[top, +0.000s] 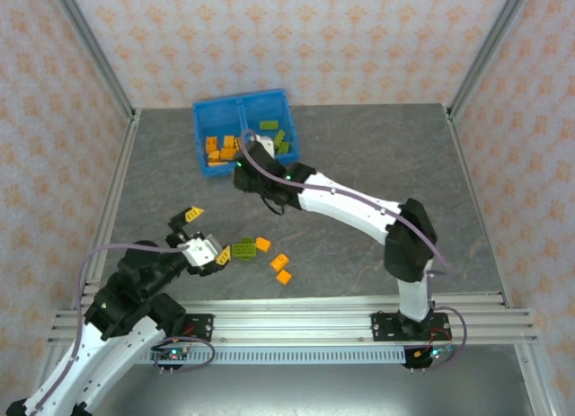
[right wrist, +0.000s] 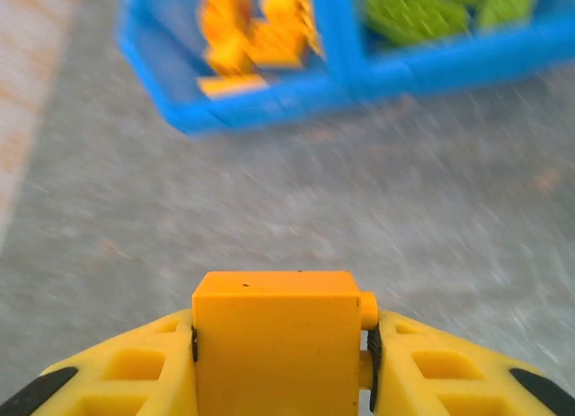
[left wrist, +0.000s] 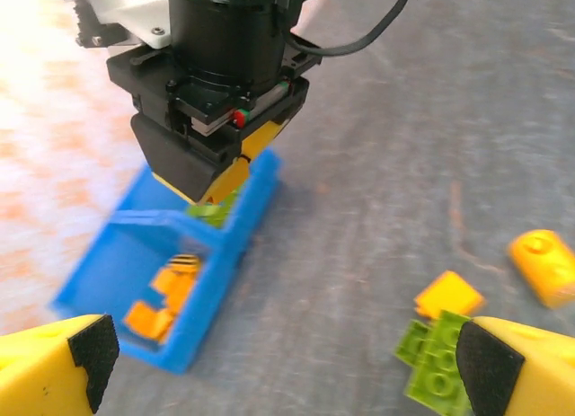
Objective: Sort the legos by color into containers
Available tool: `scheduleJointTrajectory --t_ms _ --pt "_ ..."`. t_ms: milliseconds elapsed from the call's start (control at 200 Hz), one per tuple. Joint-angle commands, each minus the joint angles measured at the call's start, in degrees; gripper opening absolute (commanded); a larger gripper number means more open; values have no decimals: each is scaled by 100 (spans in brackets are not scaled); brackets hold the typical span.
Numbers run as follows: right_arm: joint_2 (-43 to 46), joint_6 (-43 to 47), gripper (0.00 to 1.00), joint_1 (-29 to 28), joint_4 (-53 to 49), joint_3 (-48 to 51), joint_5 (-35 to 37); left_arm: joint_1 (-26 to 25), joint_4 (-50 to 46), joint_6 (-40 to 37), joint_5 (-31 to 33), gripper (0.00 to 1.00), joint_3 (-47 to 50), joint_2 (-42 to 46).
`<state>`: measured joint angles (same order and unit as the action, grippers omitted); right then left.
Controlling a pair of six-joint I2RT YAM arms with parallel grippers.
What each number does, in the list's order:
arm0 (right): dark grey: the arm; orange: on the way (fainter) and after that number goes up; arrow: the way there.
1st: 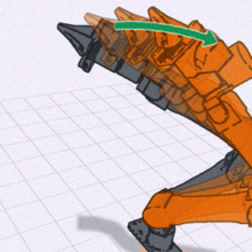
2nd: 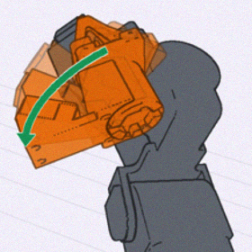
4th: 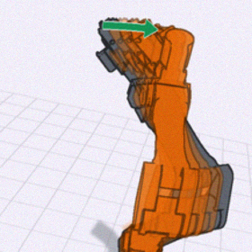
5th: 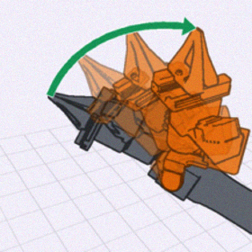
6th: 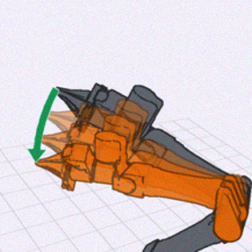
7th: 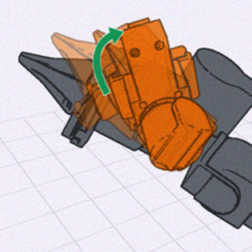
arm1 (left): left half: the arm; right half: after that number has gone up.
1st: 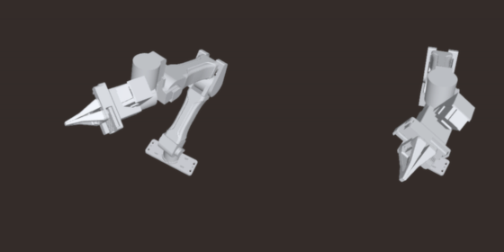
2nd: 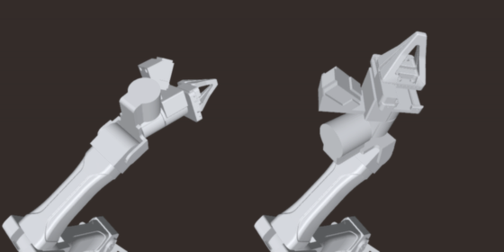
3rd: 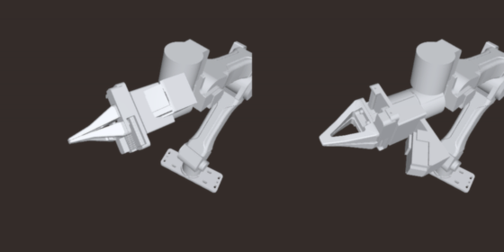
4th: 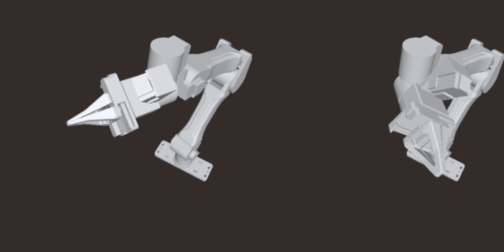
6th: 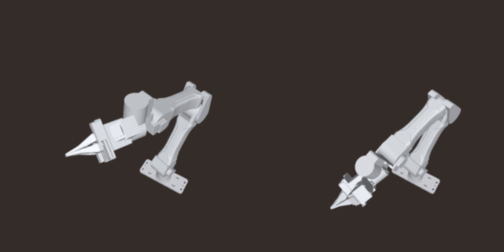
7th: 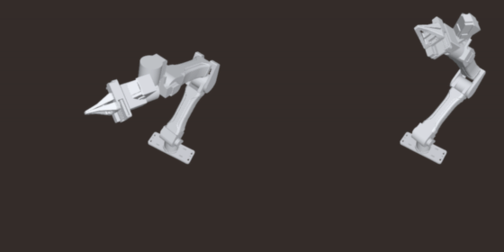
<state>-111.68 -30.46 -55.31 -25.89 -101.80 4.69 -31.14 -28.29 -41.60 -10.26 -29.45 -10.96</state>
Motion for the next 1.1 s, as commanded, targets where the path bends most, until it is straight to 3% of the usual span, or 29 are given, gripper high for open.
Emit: scheduleJointTrajectory --t_ms 0,160,275,566,721,826,981,1096 --pt "-1009 500 41 29 56 -1018 153 32 178 91 889 100 133 136" --pt "-2791 577 41 215 -682 -3588 256 96 -86 -102 1252 100 45 -212" --pt "-3913 844 41 351 -619 -5111 213 269 -7 -151 946 100 100 -231" --pt "-5001 1395 46 407 993 -6021 409 716 106 -172 73 100 126 -313" --pt "-4771 1403 70 434 1128 -5996 321 731 98 -194 -227 100 119 -276" --pt "-4311 1392 75 433 860 -5803 277 732 420 114 -186 100 260 -286" --pt "-3097 1235 80 466 -66 -5124 215 733 1265 1225 124 100 423 -719" --pt "-1606 1373 83 536 -229 -3416 55 737 1663 2588 666 100 240 -1327"
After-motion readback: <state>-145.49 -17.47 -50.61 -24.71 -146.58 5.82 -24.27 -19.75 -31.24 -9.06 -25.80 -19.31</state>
